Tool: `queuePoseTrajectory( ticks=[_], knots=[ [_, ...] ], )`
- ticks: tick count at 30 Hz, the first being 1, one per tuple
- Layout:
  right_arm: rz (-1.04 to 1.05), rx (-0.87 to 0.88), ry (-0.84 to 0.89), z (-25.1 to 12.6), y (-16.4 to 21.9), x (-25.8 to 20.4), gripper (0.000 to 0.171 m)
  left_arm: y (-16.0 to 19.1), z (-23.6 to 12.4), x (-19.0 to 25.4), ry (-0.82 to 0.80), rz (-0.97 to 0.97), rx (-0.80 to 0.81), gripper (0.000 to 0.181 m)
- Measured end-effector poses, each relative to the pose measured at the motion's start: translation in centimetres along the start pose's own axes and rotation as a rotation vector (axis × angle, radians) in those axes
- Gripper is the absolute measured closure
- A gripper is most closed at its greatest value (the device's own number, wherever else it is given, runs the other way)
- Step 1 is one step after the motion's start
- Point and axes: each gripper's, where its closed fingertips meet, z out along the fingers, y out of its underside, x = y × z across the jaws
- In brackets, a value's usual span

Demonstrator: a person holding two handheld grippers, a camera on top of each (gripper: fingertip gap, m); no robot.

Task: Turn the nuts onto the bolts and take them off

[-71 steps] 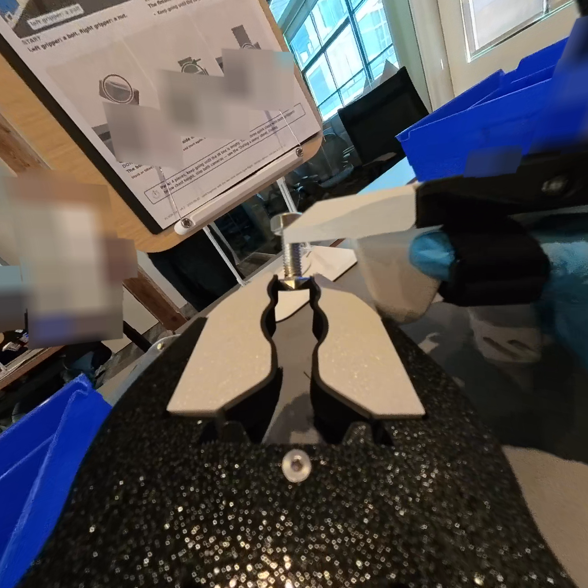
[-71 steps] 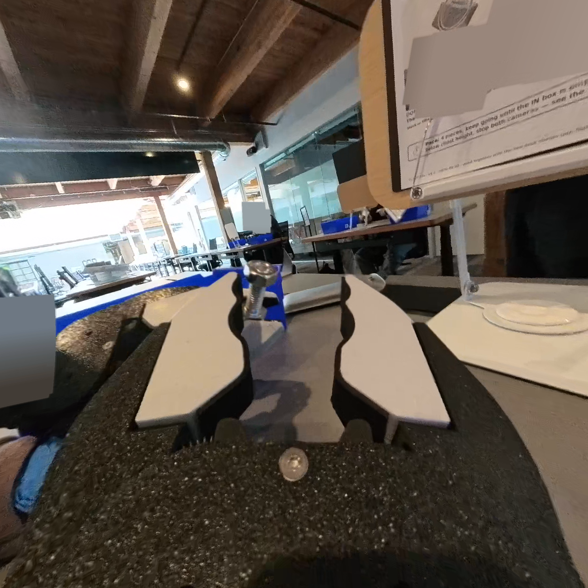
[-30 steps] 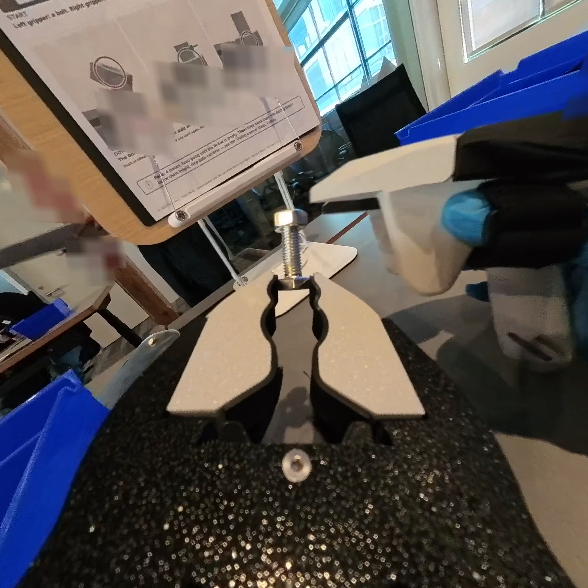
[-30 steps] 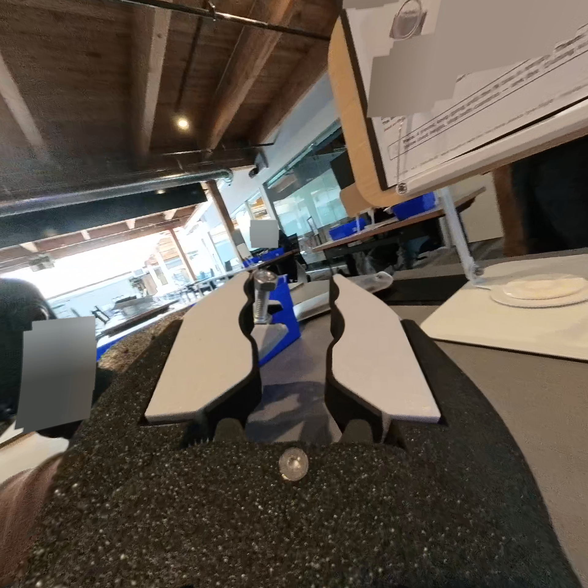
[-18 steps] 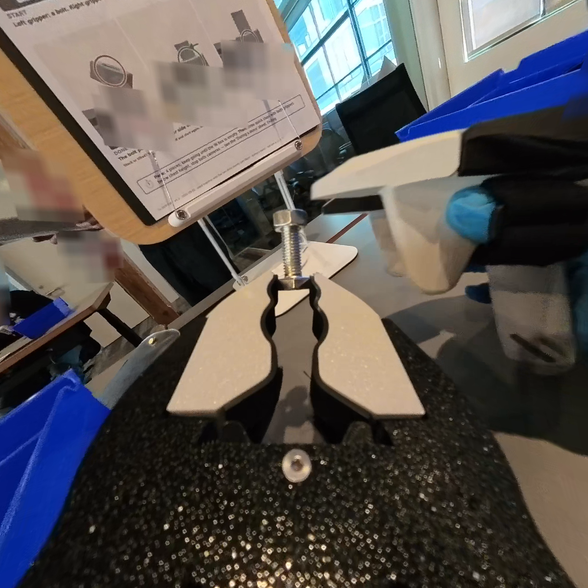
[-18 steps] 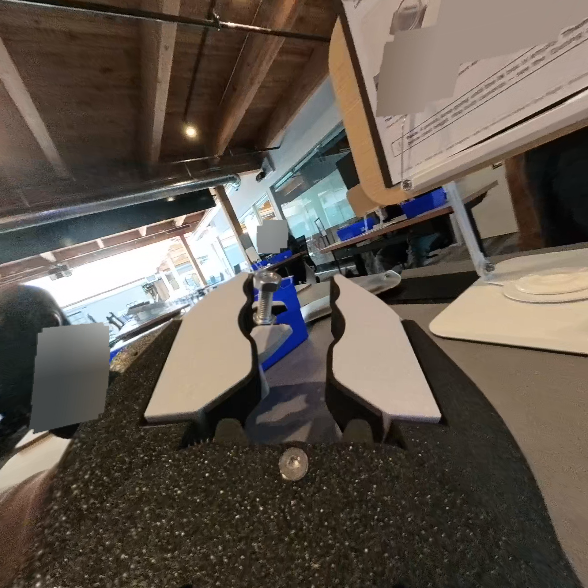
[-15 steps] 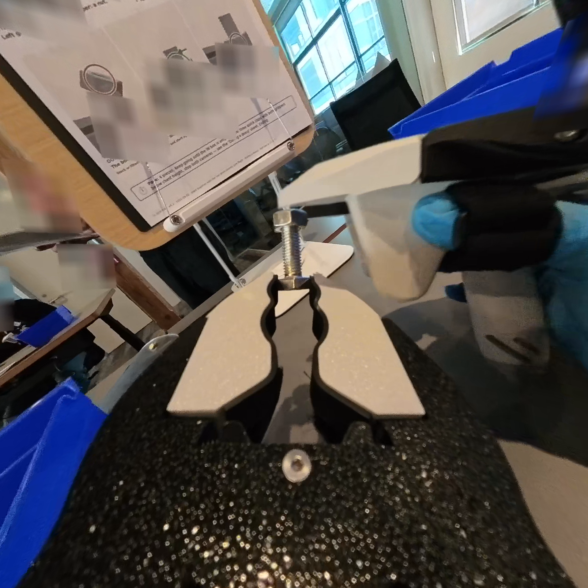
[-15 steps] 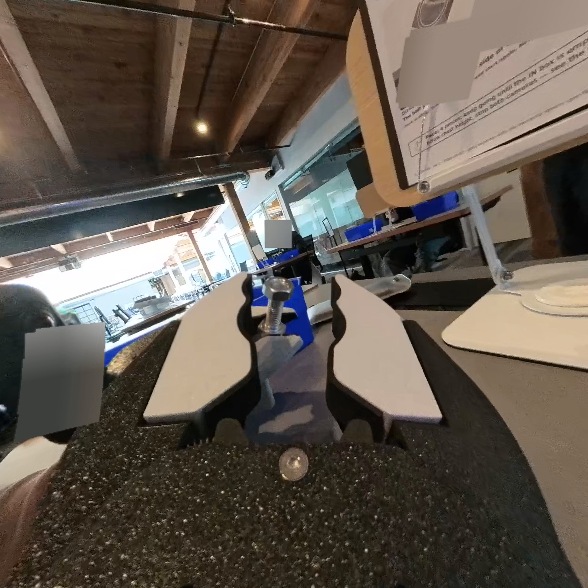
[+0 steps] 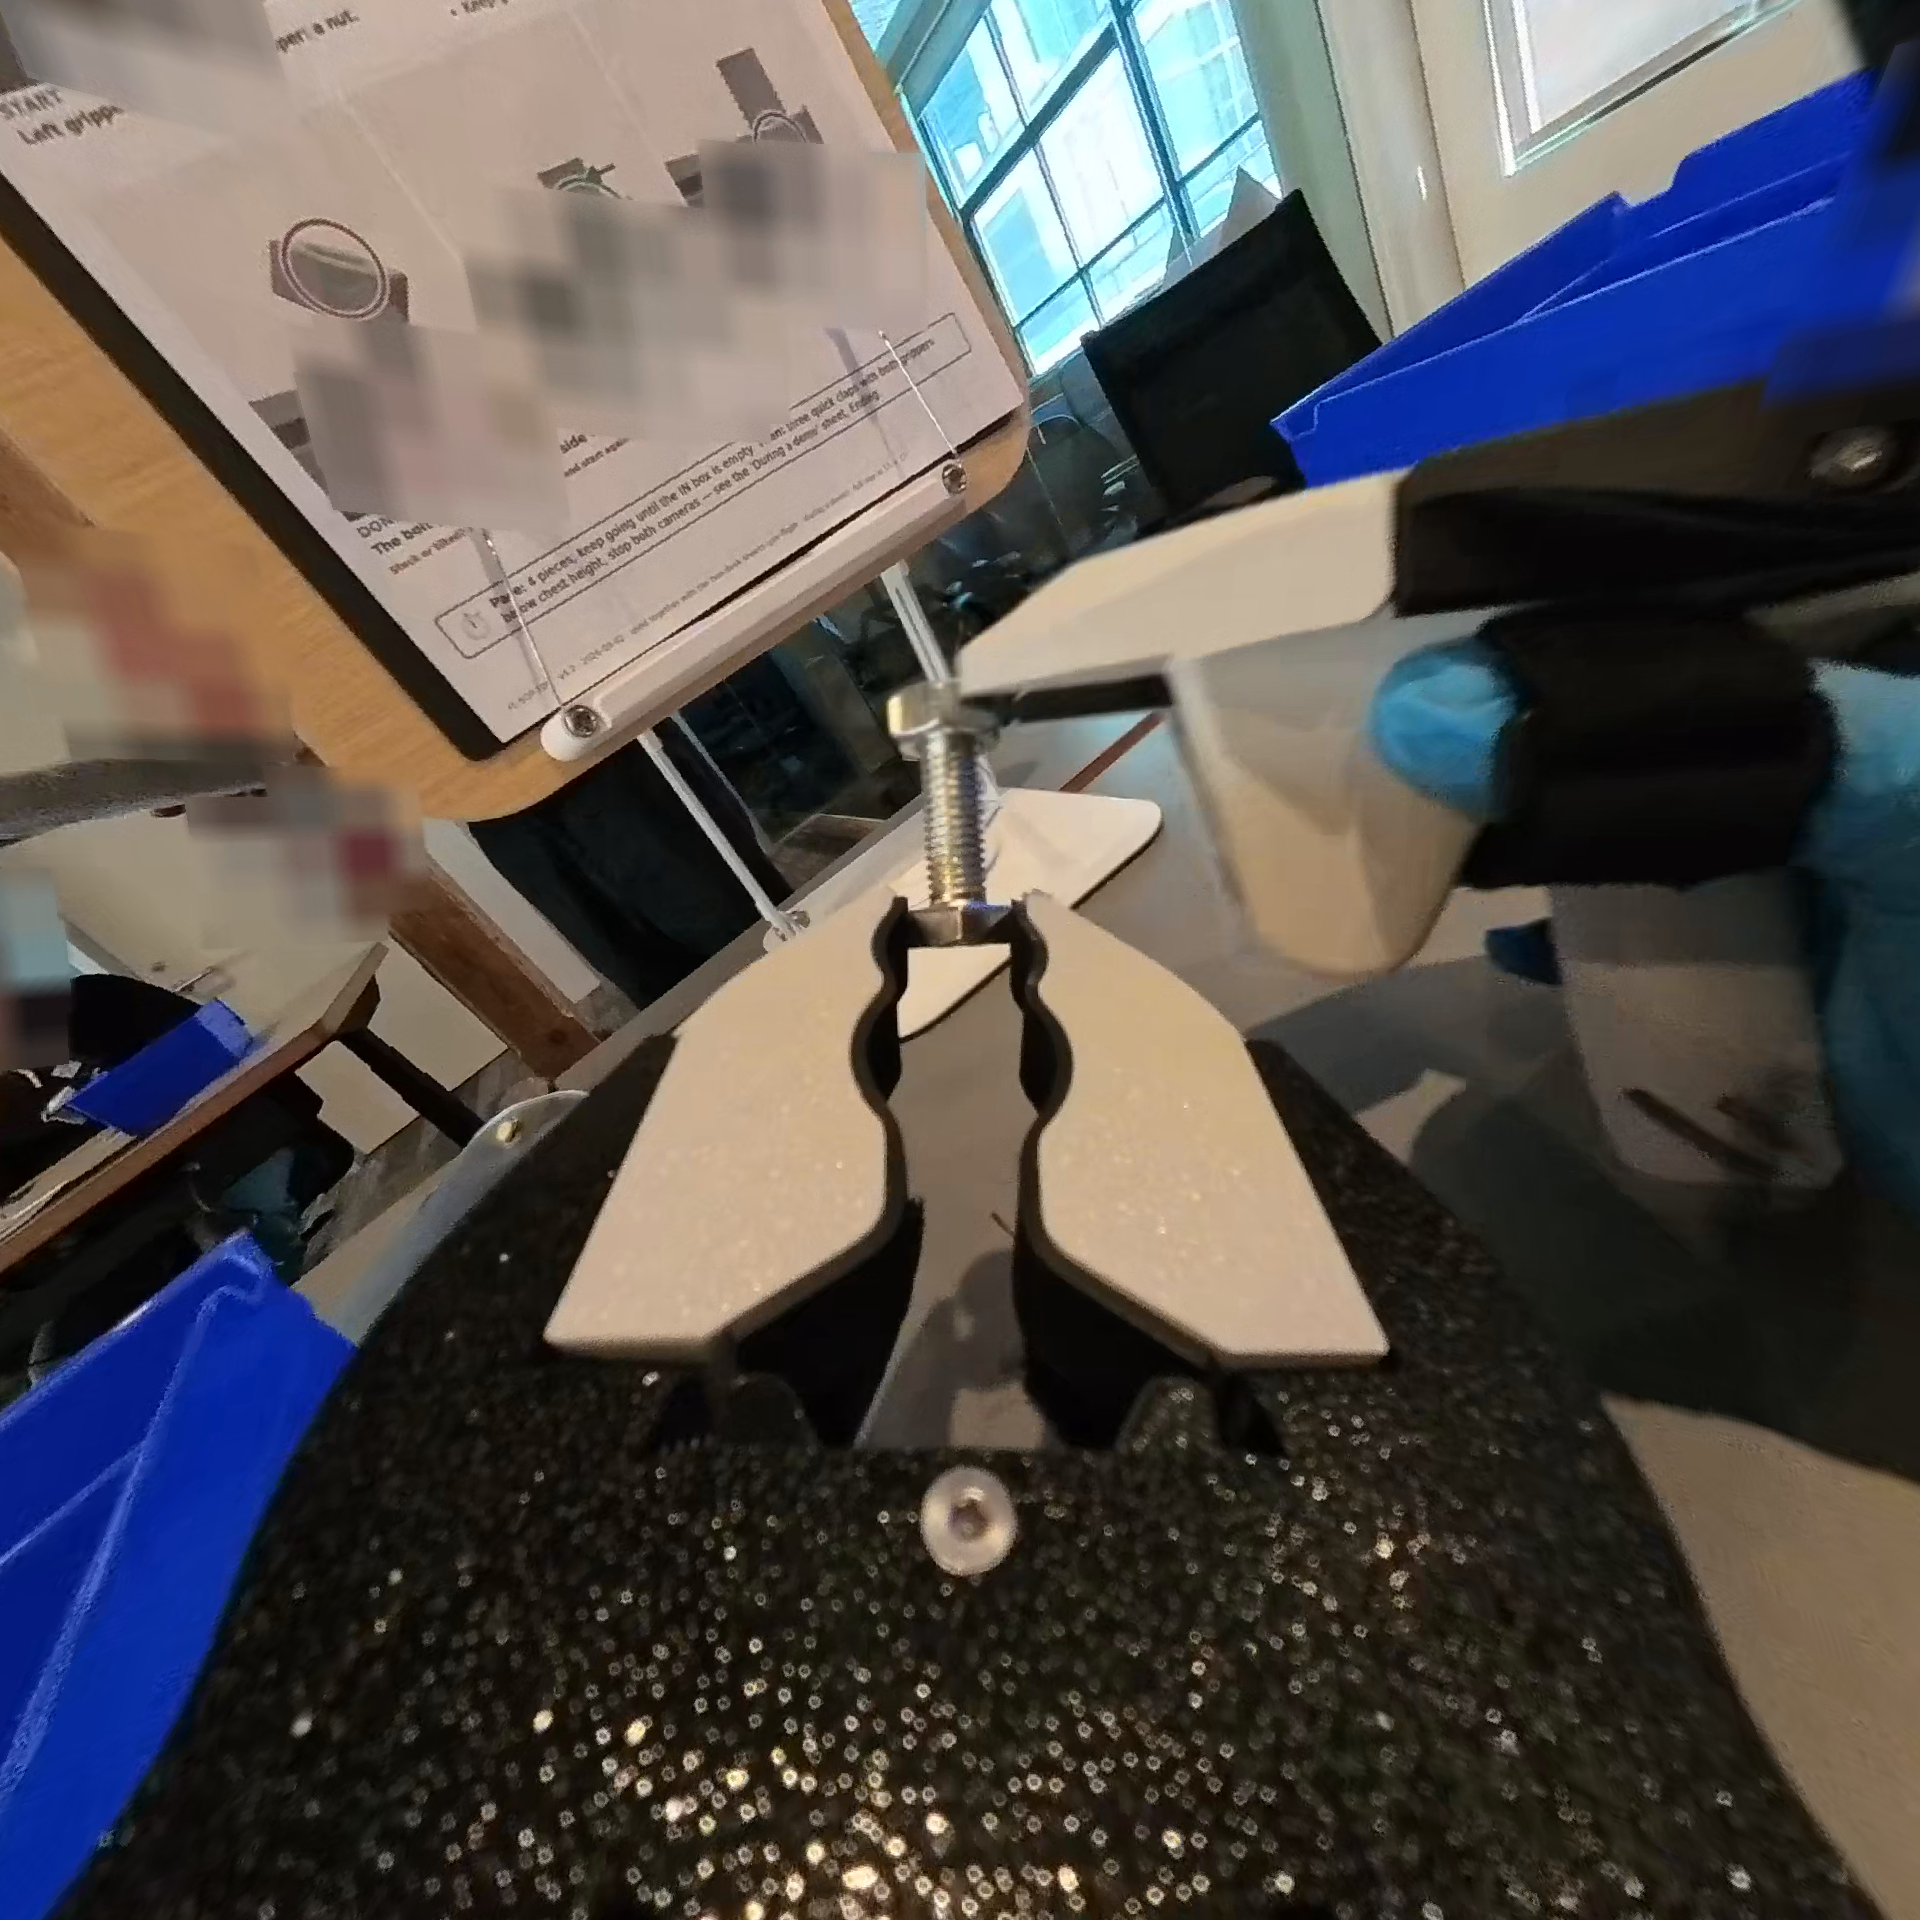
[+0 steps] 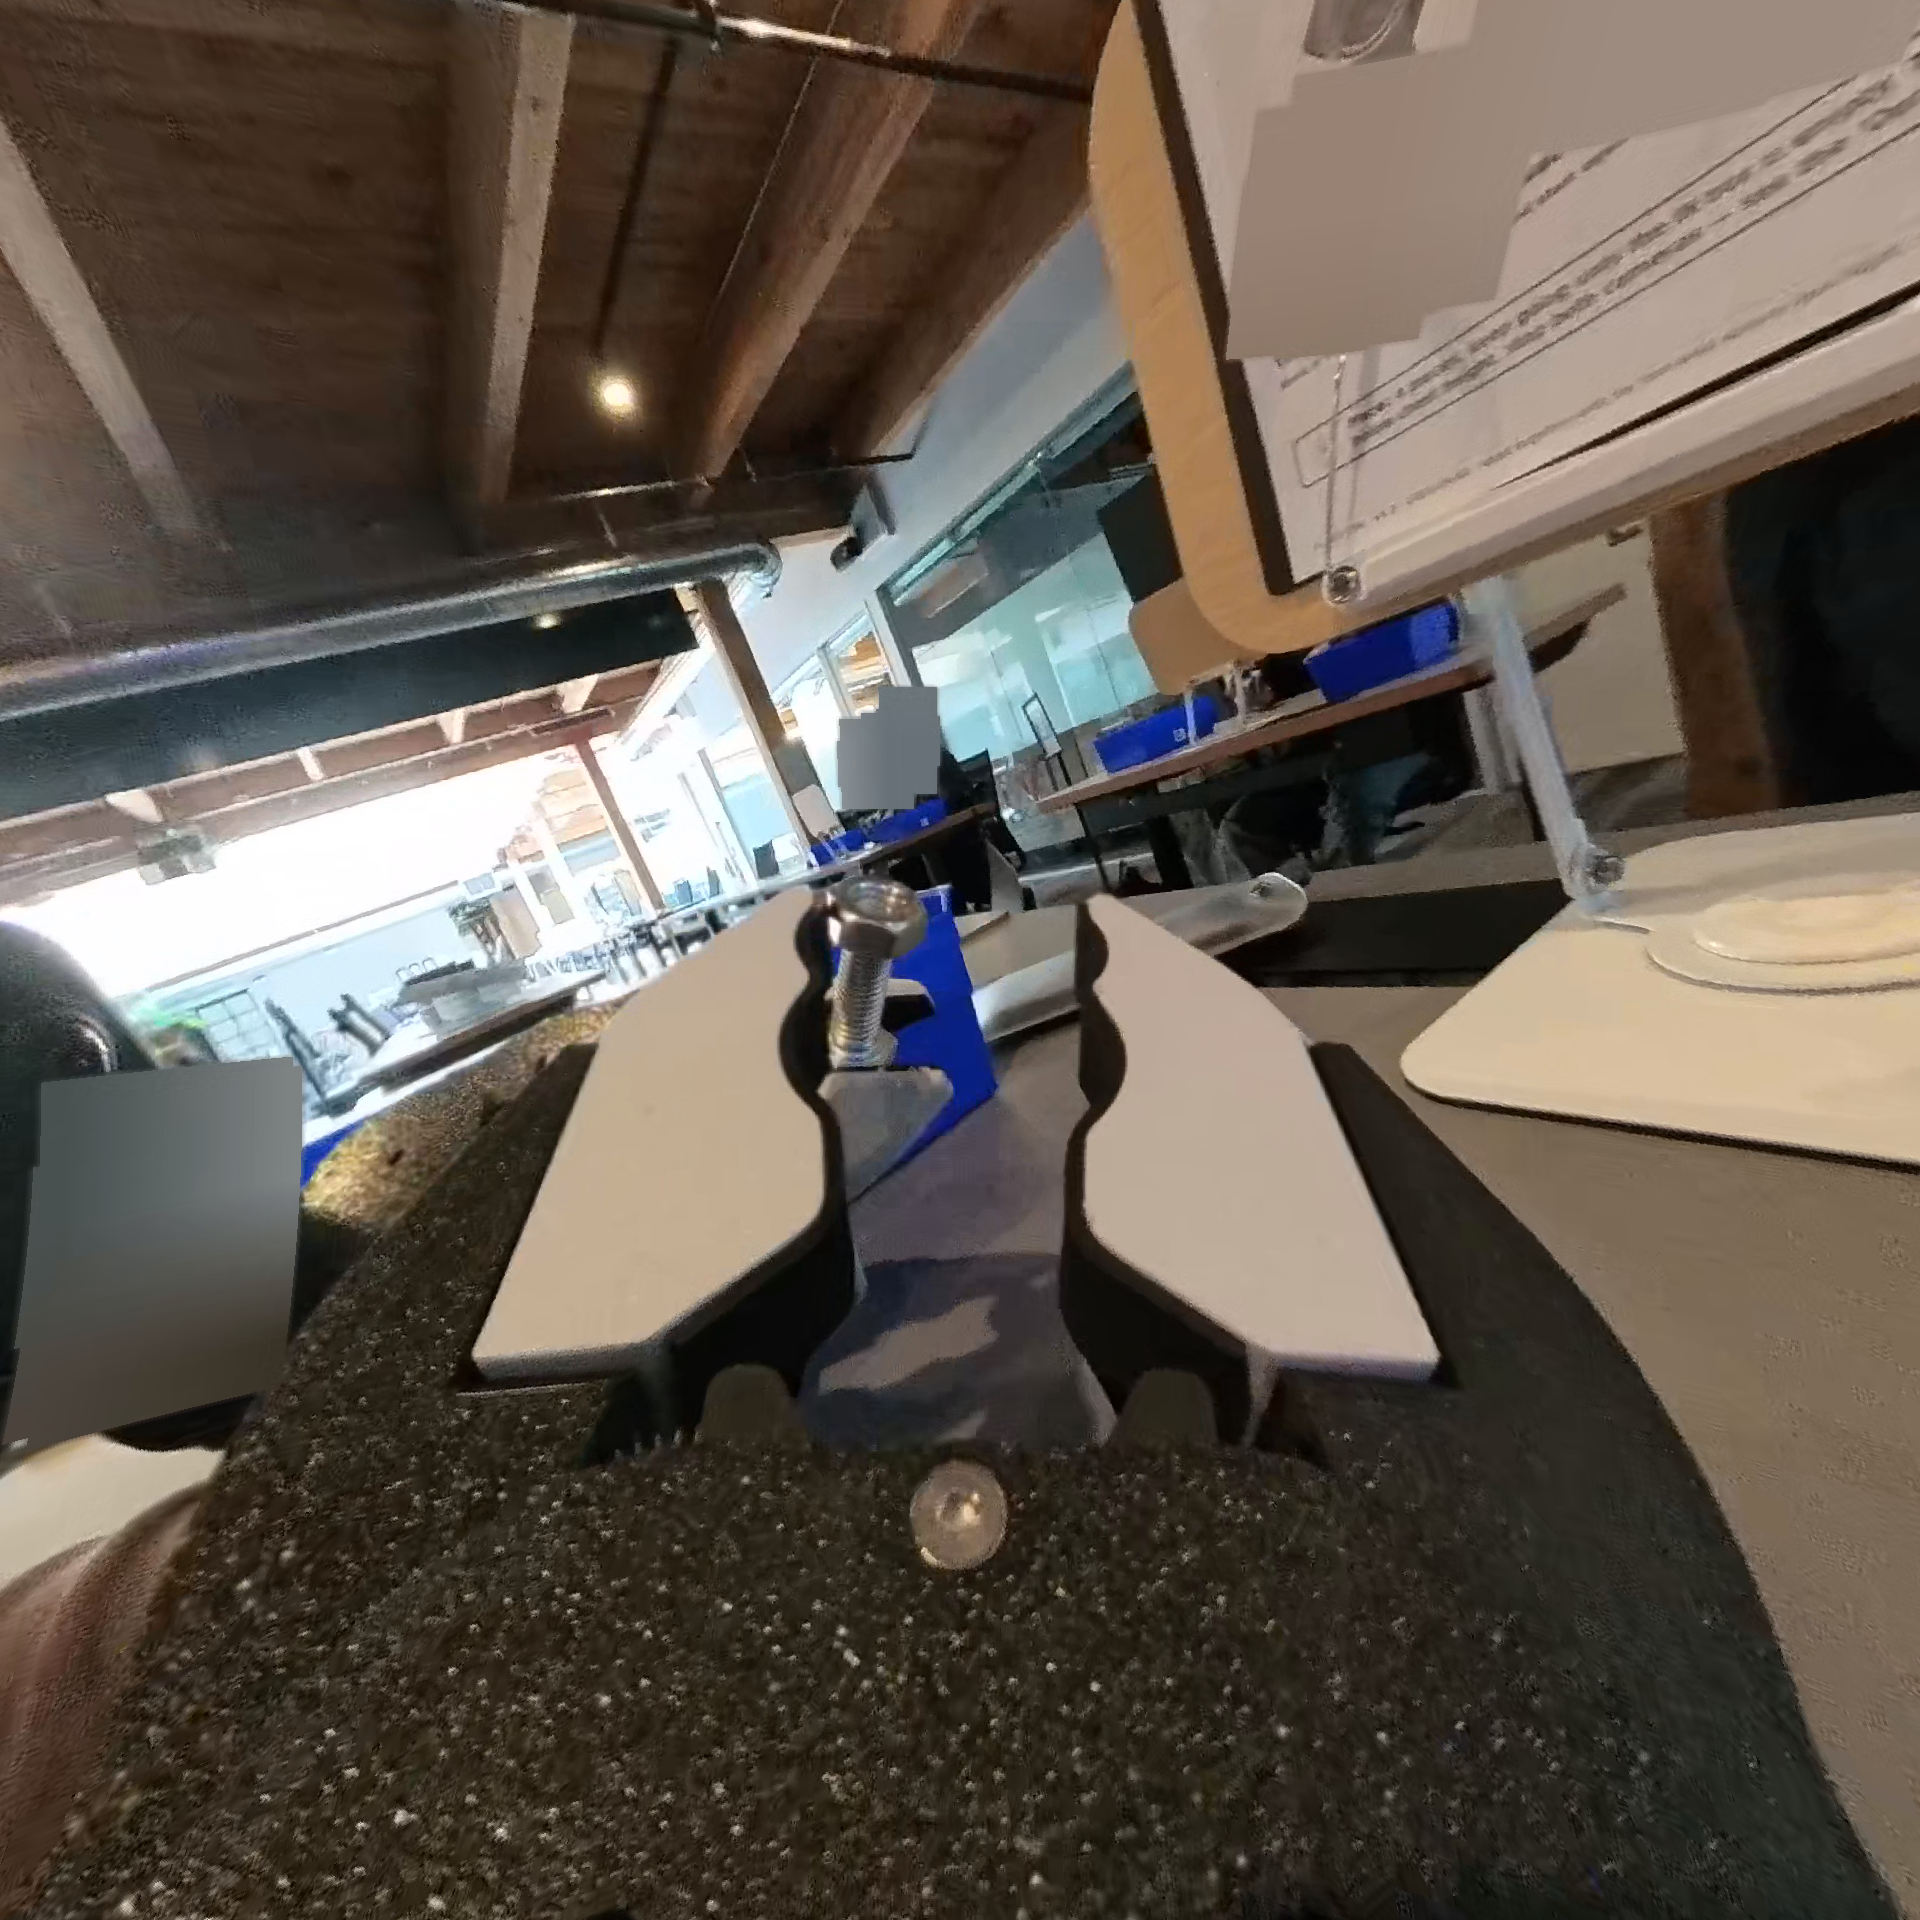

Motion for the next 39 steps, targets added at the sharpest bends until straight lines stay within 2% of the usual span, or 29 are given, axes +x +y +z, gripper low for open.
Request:
queuePoseTrajectory(
  ticks=[3,6,11,13,16,18,20,21,23,24,27,32,35,37,39],
  knots=[
    [0.002,0.049,0.051,-1.2,-1.0,0.8,0.132,0.1,-0.2,-0.6,-0.018,-0.025,0.001,0.163],
    [0.018,0.045,0.020,-0.9,-0.9,0.3,0.130,0.3,-0.1,-0.8,-0.019,-0.044,-0.005,0.163],
    [-0.086,0.039,0.027,-0.5,-1.4,-0.2,0.130,0.1,-0.2,-0.7,-0.027,-0.043,0.004,0.163],
    [-0.169,0.123,0.019,-0.5,-5.1,-1.5,0.131,0.2,-0.2,-1.0,-0.037,-0.049,0.003,0.163],
    [-0.409,0.274,-0.005,1.1,-13.7,-7.1,0.154,0.1,-0.4,-1.3,-0.051,-0.066,0.010,0.163],
    [-0.537,0.303,0.039,2.7,-17.6,-10.4,0.157,0.2,-0.4,-1.4,-0.051,-0.083,0.008,0.163],
    [-0.573,0.235,0.129,3.3,-19.4,-11.5,0.148,0.2,-0.5,-1.6,-0.056,-0.089,0.009,0.163],
    [-0.606,0.239,0.169,2.9,-20.2,-11.7,0.148,0.2,-0.7,-1.7,-0.062,-0.091,0.012,0.163],
    [-0.652,0.196,0.226,1.9,-20.9,-11.1,0.161,0.1,-0.9,-2.2,-0.077,-0.103,0.019,0.163],
    [-0.632,0.134,0.239,1.7,-20.7,-10.2,0.164,0.2,-0.9,-2.5,-0.085,-0.115,0.022,0.163],
    [-0.506,0.043,0.211,1.3,-18.4,-7.0,0.150,0.2,-0.9,-2.9,-0.096,-0.152,0.028,0.163],
    [-0.330,0.214,0.138,-0.8,-9.4,-1.7,0.145,0.4,-0.8,-2.9,-0.097,-0.157,0.024,0.163],
    [-0.351,0.136,0.076,0.0,-4.7,-0.8,0.139,0.5,-0.8,-2.8,-0.097,-0.132,0.015,0.163],
    [-0.228,0.090,-0.066,1.0,-2.7,-2.3,0.136,0.6,-0.7,-2.8,-0.095,-0.117,0.008,0.163],
    [-0.161,0.015,-0.059,1.9,-0.9,-1.8,0.135,0.6,-0.6,-2.6,-0.093,-0.107,0.011,0.163]
  ],
)
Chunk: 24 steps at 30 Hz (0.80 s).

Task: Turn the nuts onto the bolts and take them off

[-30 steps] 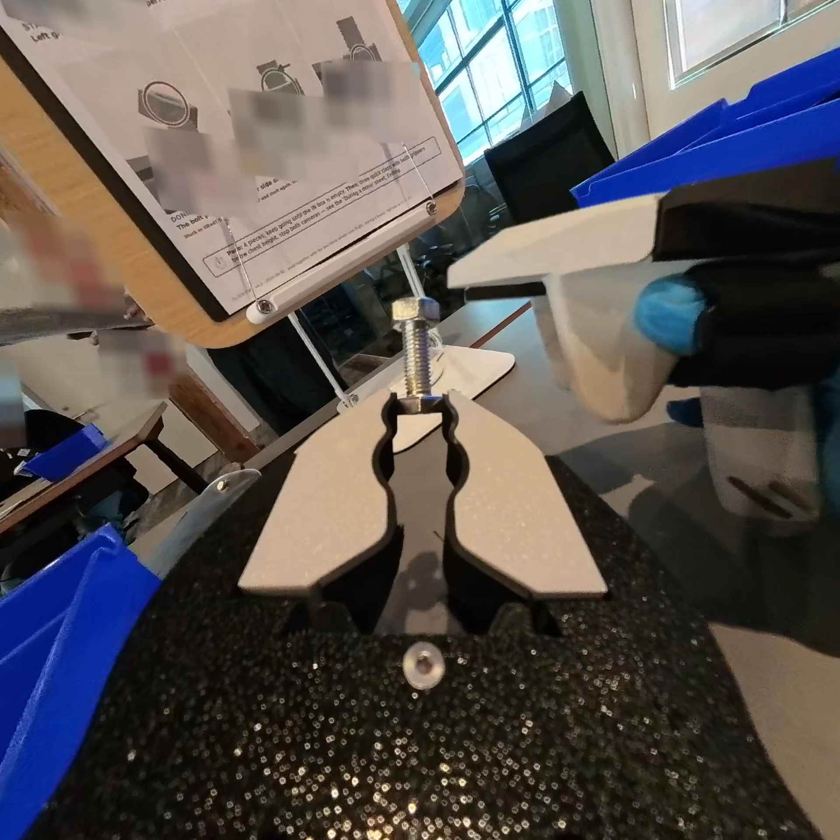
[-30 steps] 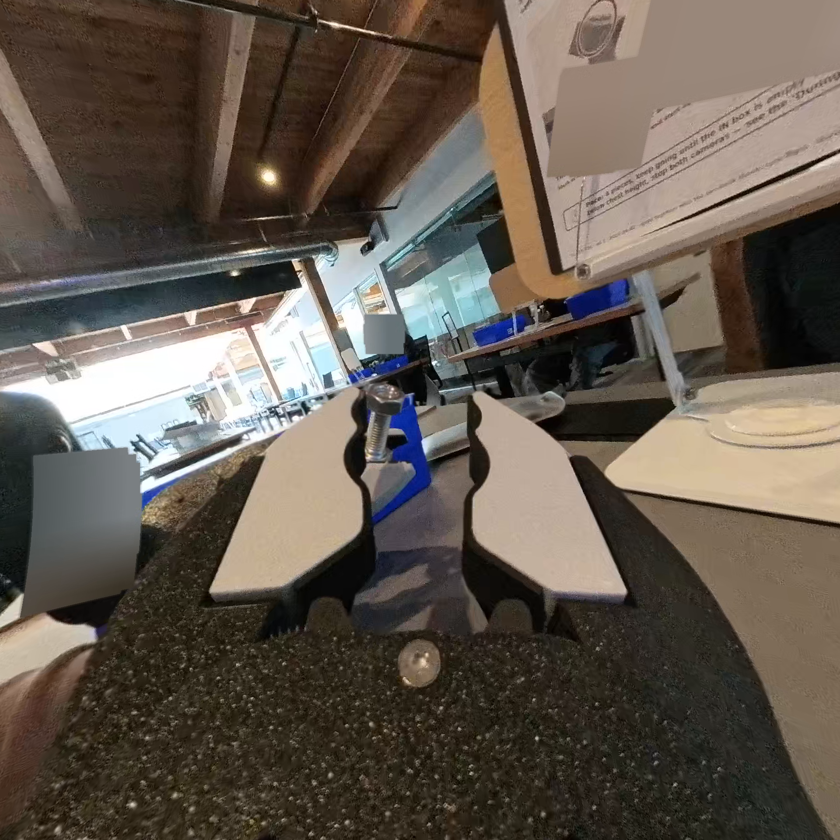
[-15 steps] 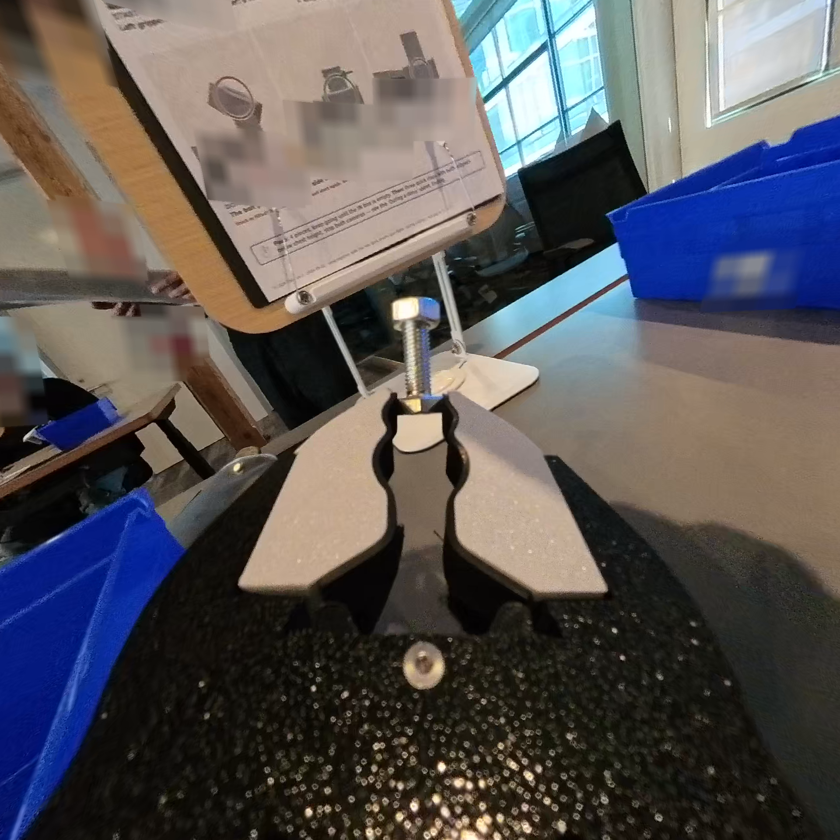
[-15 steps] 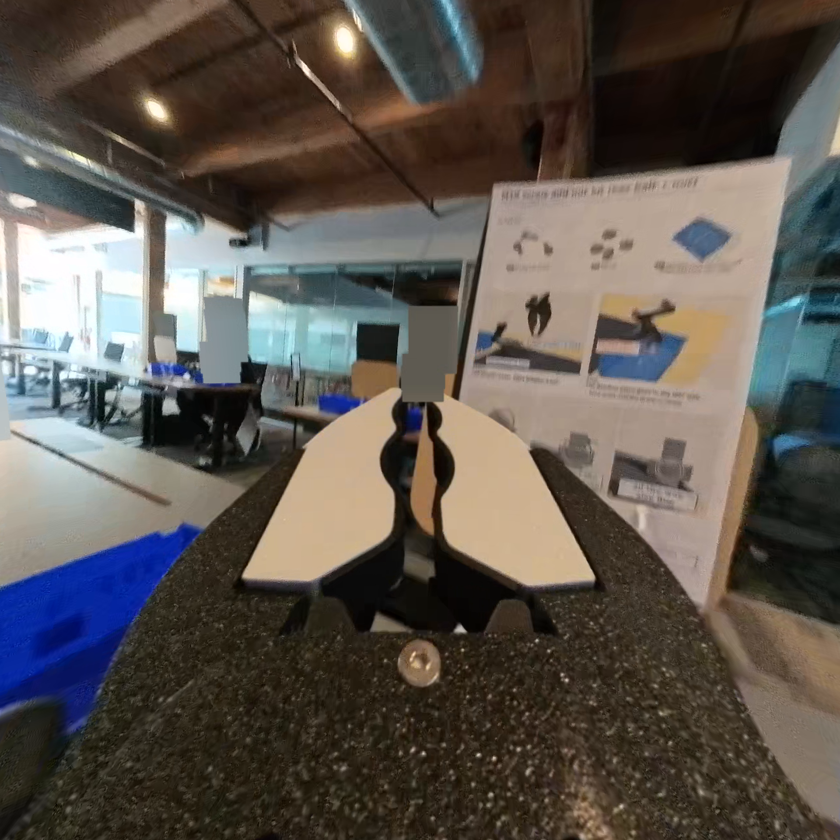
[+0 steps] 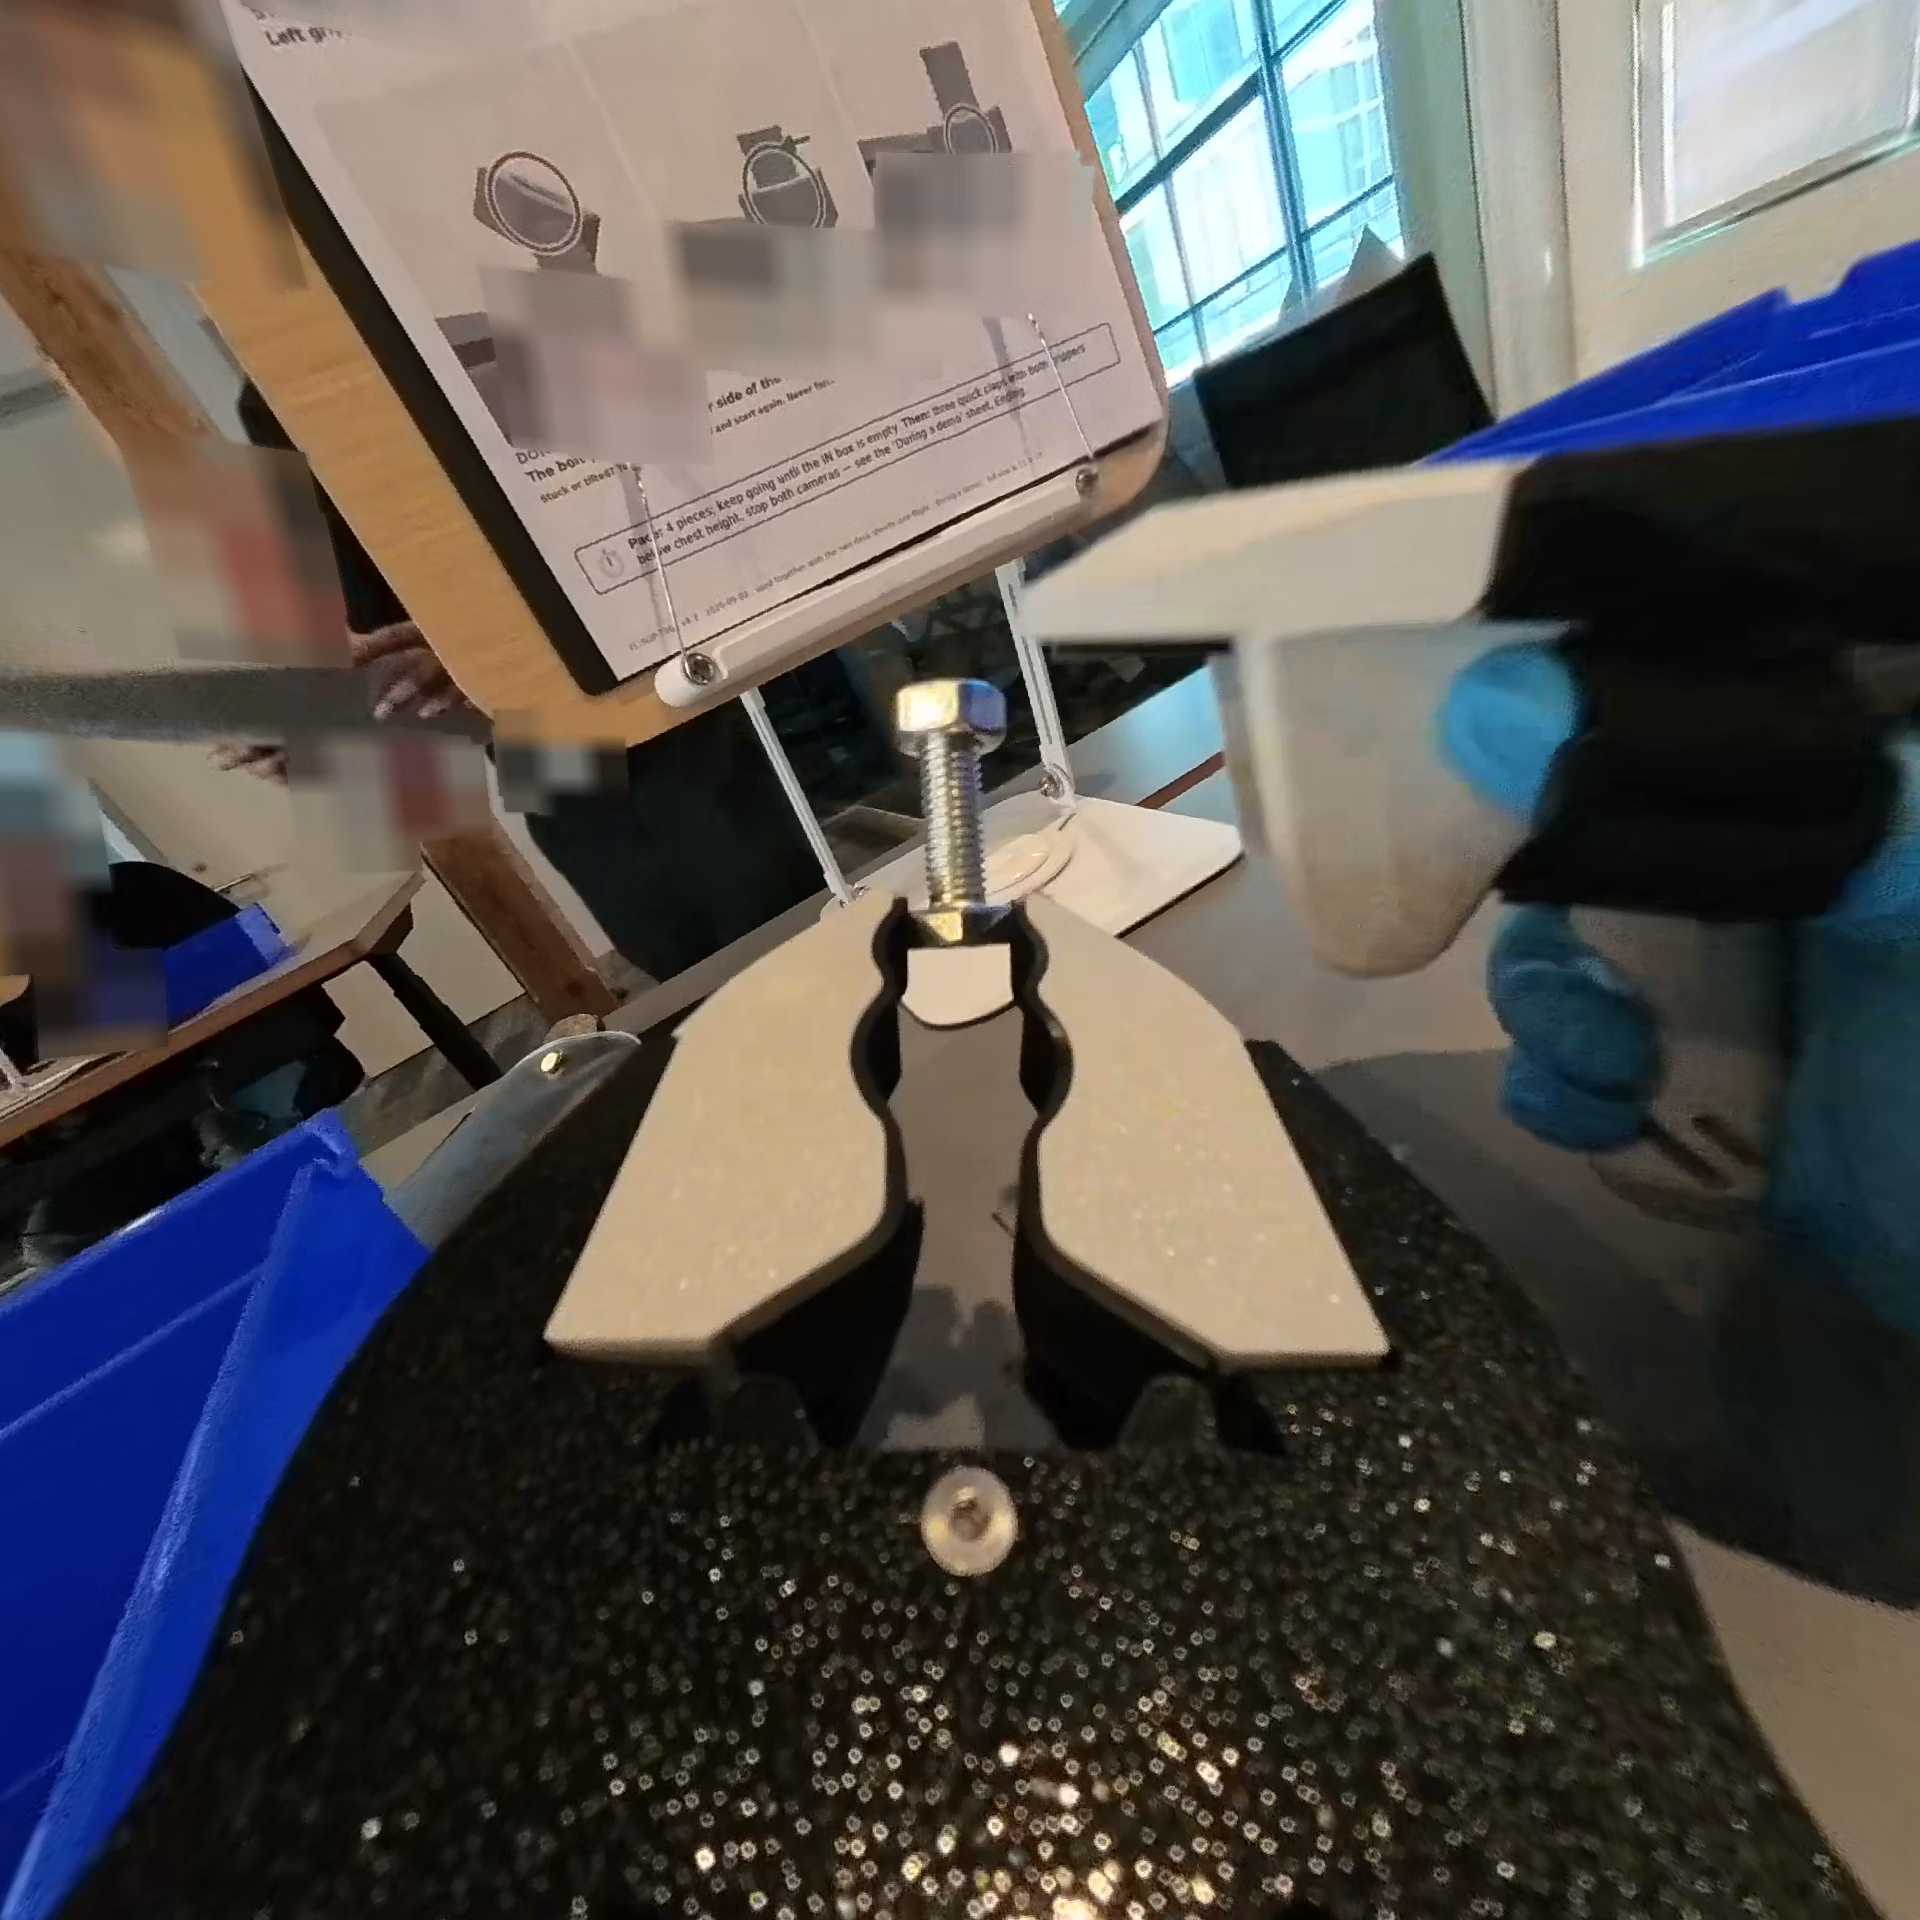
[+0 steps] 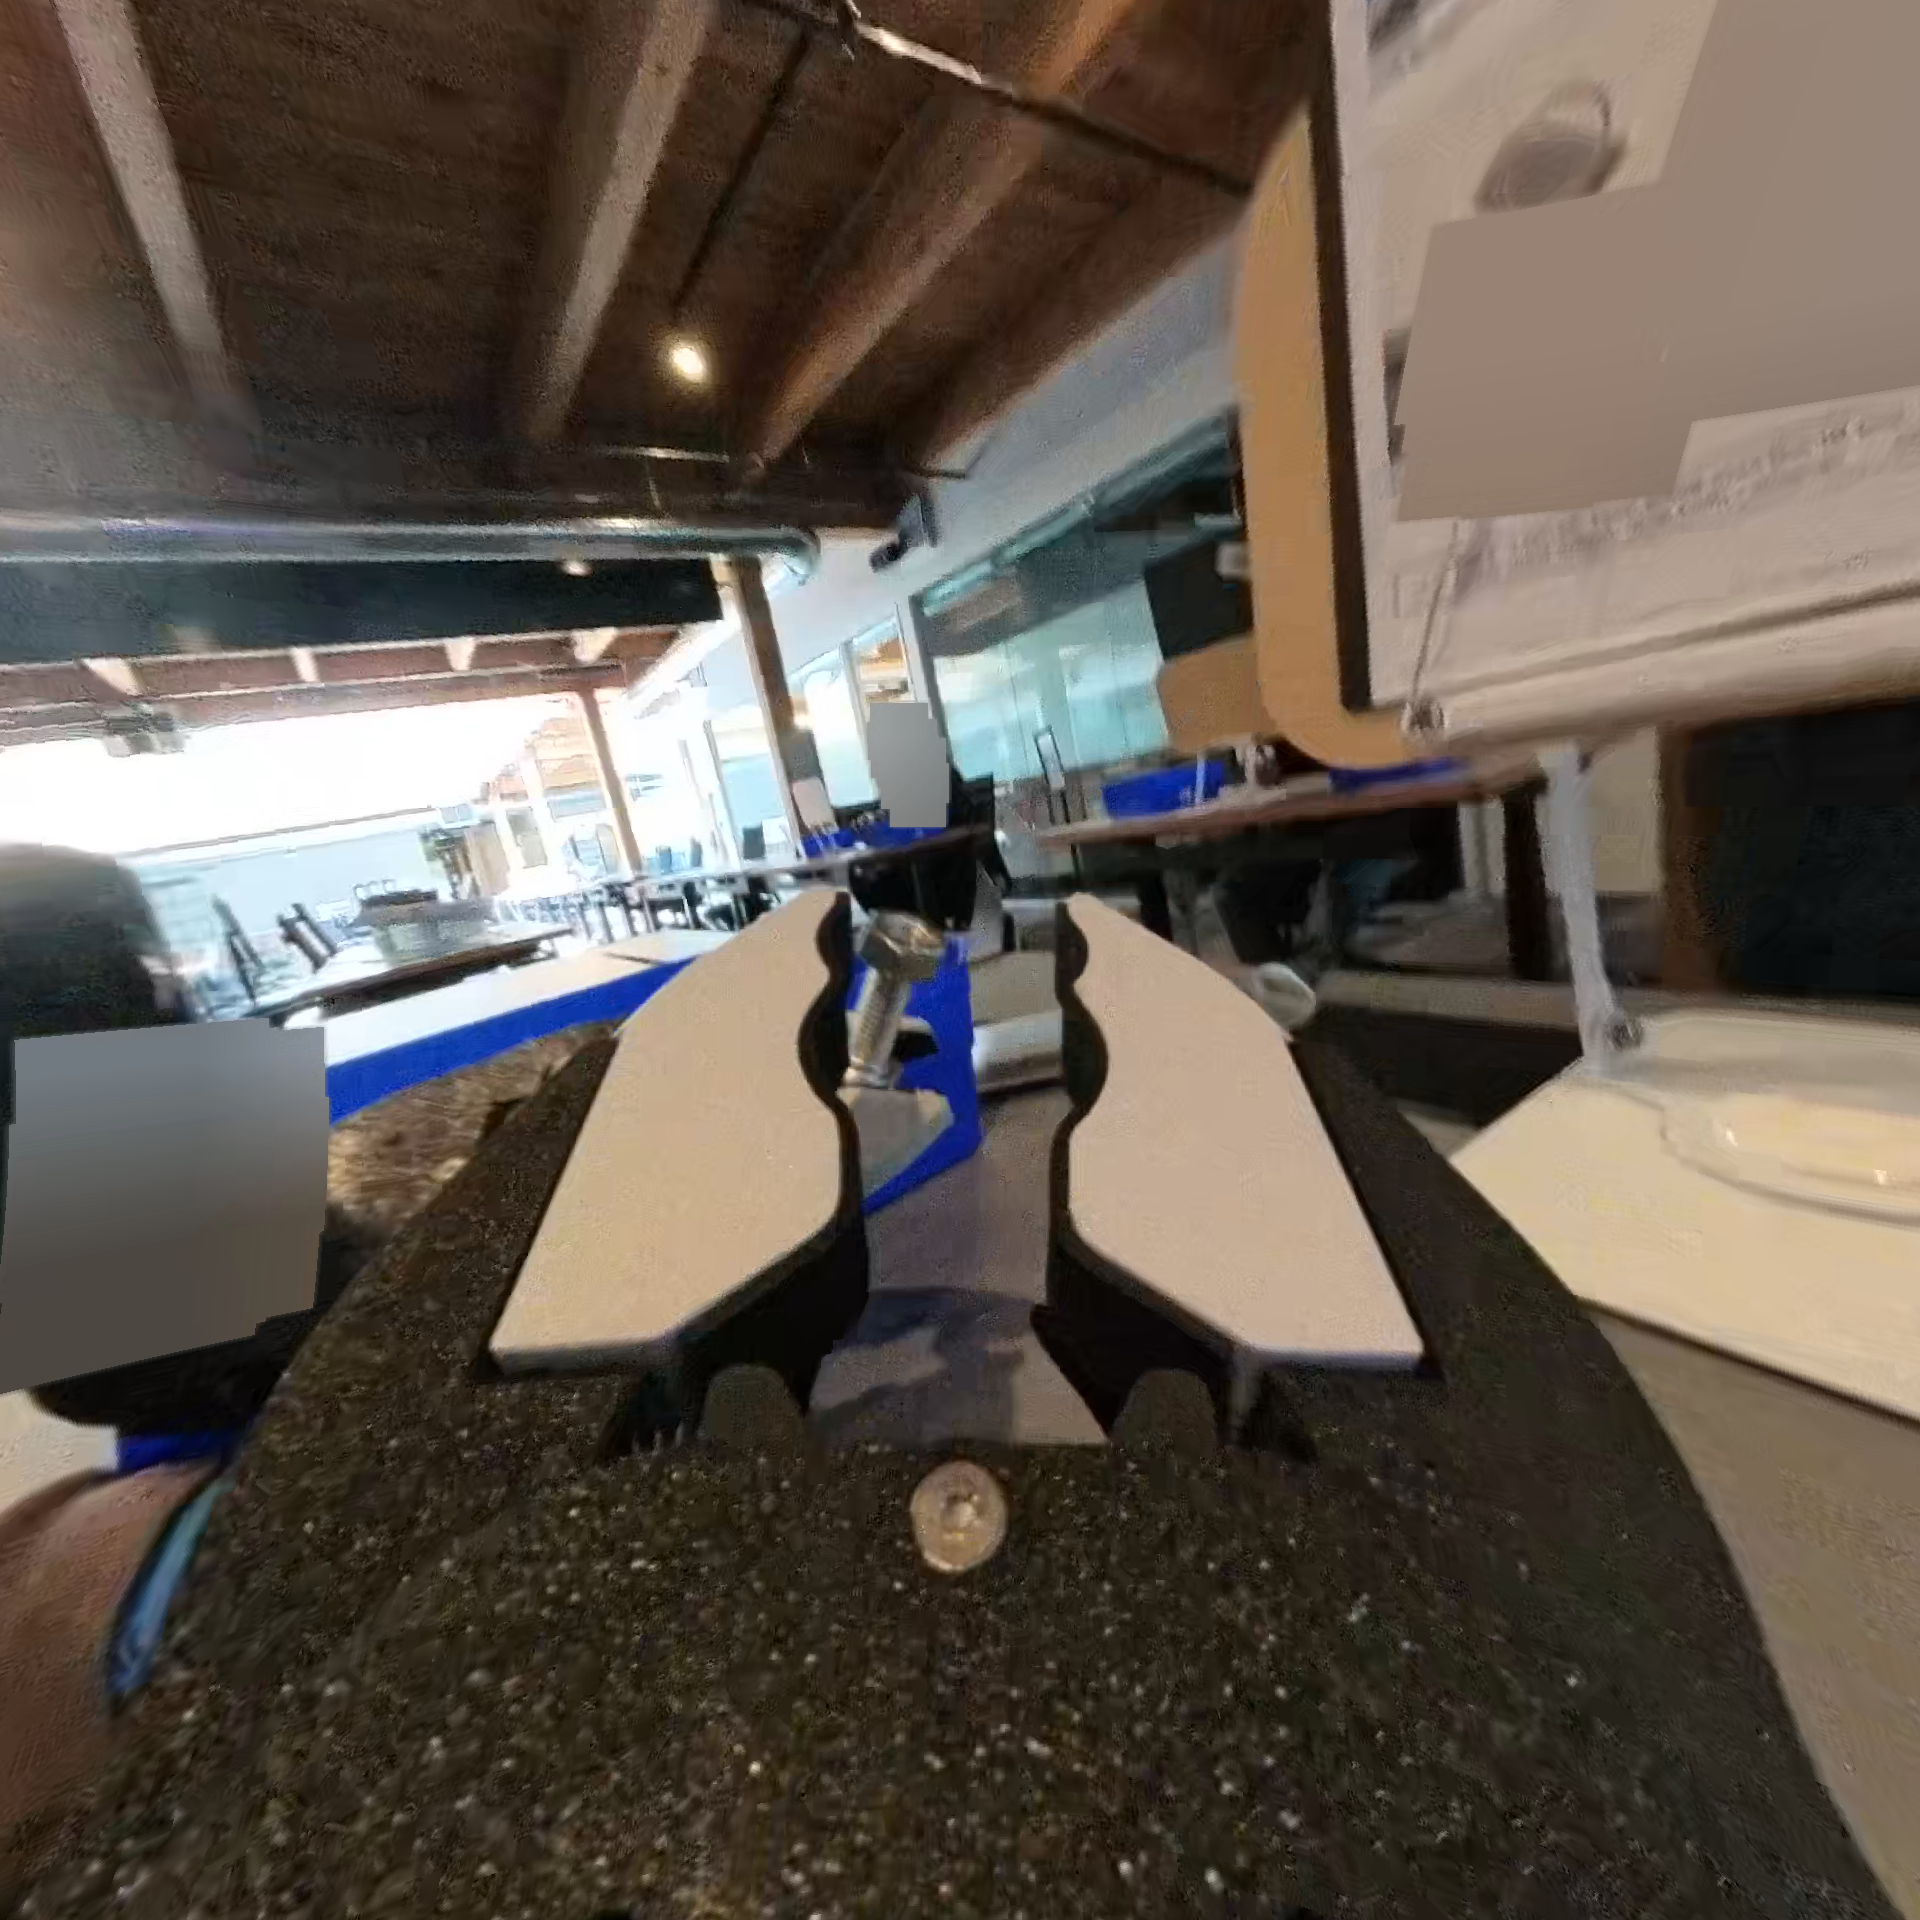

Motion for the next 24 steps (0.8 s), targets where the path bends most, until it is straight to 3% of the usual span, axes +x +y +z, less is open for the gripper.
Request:
queuePoseTrajectory(
  ticks=[7,12,18,24],
  knots=[
    [0.127,-0.051,-0.041,0.4,1.1,0.1,0.136,-0.2,0.1,0.8,0.016,0.066,0.003,0.163],
    [0.137,-0.027,0.061,-1.5,0.4,1.7,0.143,-0.2,0.0,0.6,0.012,0.063,0.004,0.163],
    [0.173,-0.063,-0.043,0.0,0.8,0.1,0.136,-0.3,0.2,1.4,0.035,0.082,0.003,0.163],
    [0.165,-0.026,0.064,-1.7,0.2,2.2,0.141,-0.2,0.1,1.3,0.035,0.093,-0.002,0.163]
  ],
)
